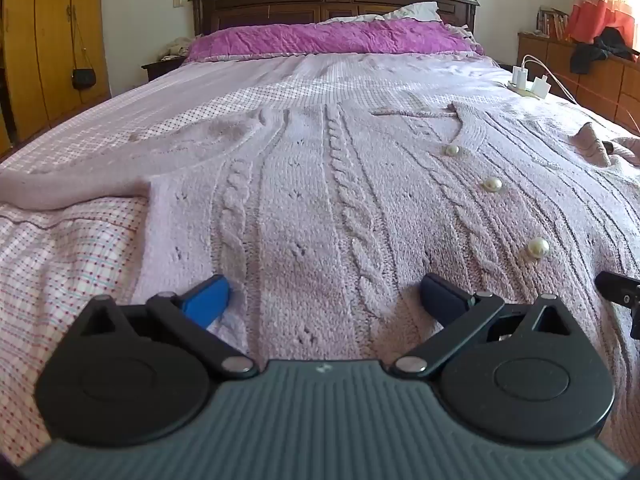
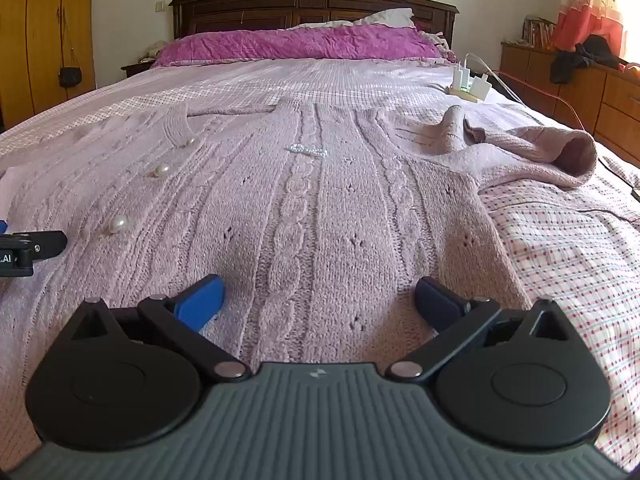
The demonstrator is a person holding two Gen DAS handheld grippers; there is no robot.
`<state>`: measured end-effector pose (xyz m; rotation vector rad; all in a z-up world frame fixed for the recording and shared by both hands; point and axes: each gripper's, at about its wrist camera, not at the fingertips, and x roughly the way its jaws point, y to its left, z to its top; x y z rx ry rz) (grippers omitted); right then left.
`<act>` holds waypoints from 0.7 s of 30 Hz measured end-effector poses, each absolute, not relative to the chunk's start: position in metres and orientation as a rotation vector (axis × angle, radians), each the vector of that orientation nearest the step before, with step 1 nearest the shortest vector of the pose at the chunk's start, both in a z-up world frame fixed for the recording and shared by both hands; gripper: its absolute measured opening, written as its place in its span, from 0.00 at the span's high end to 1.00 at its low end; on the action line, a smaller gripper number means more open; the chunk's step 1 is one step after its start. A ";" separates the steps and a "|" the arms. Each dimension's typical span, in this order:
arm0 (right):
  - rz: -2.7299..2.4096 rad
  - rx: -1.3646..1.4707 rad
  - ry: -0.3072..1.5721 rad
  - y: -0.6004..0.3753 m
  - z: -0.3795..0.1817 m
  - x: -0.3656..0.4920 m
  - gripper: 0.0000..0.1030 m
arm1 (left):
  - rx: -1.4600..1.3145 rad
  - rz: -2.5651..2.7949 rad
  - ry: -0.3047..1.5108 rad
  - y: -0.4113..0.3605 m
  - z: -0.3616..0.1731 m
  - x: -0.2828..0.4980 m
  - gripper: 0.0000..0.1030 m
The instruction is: Fold small clothes
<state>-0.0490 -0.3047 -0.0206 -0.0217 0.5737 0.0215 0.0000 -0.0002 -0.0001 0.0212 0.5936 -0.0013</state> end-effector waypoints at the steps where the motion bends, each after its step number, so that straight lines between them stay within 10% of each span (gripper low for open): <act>1: 0.022 -0.021 0.573 -0.305 -0.021 -0.049 0.00 | 0.020 -0.002 0.598 0.000 0.000 0.000 0.00; 21: 0.021 -0.023 0.573 -0.304 -0.021 -0.050 0.00 | 0.029 -0.002 0.593 0.003 0.001 0.001 0.00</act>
